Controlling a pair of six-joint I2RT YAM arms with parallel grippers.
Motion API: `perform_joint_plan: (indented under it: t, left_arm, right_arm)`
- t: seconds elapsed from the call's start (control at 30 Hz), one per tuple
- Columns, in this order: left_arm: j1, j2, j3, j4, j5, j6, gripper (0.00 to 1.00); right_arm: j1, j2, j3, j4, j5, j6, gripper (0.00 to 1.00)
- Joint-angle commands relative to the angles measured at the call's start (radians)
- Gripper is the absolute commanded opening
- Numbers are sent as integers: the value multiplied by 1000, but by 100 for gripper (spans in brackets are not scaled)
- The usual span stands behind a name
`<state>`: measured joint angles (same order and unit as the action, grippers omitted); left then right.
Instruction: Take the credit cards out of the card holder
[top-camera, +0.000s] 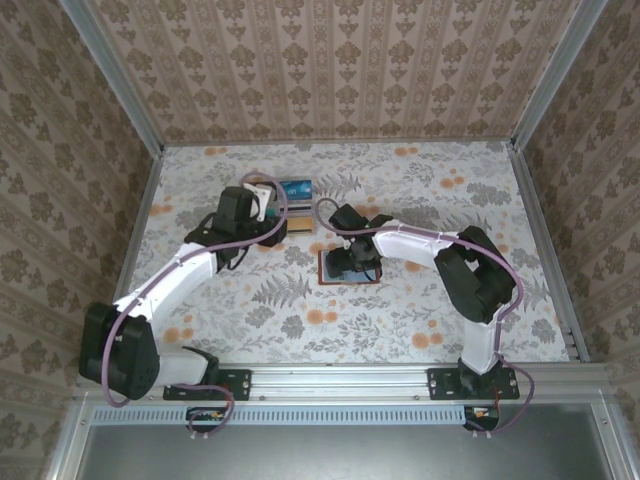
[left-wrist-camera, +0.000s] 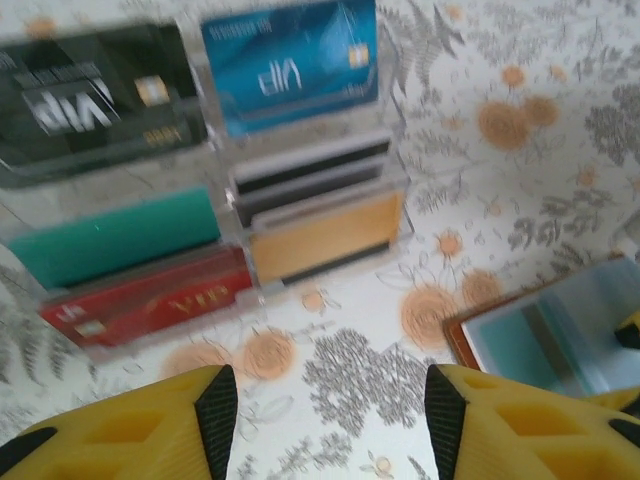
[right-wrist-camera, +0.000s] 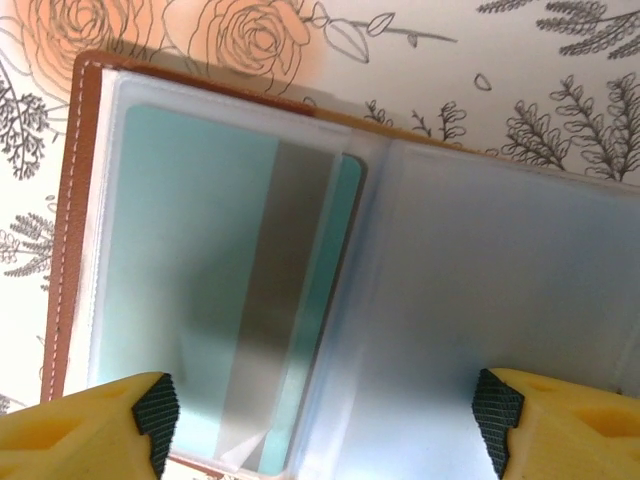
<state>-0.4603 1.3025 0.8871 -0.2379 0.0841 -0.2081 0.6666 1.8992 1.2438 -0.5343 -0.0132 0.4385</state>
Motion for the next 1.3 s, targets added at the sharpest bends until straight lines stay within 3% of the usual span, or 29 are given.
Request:
perform_joint_plan:
  t: [0.0, 0.07, 0.17, 0.3, 0.43, 0.7, 0.83, 1.03, 1.27]
  left_arm:
    - [-38, -14, -44, 31, -23, -129, 58]
    - [-38, -5, -77, 64, 21, -181, 61]
    - [-40, 17, -121, 123, 69, -256, 79]
    - [-40, 47, -150, 155, 105, -306, 84]
    - [-41, 56, -165, 177, 145, -337, 100]
    - [-61, 71, -169, 208, 197, -440, 100]
    - [-98, 109, -134, 202, 262, -549, 93]
    - [-147, 224, -74, 209, 326, -697, 65]
    - [-199, 362, 6, 243, 348, -751, 45]
  right_arm:
    - [-3, 53, 0, -54, 58, -13, 77]
    - [-4, 60, -4, -64, 76, -11, 75]
    - [-7, 66, -16, -68, 103, -9, 69]
    - [-9, 57, -49, -40, 117, -24, 63]
    - [-9, 55, -73, -27, 153, -39, 58]
    - [-14, 47, -111, 16, 145, -32, 52]
    - [-25, 28, -135, 48, 112, -18, 49]
    - [-30, 30, -158, 75, 97, -7, 45]
    - [-33, 47, -185, 92, 70, 6, 44]
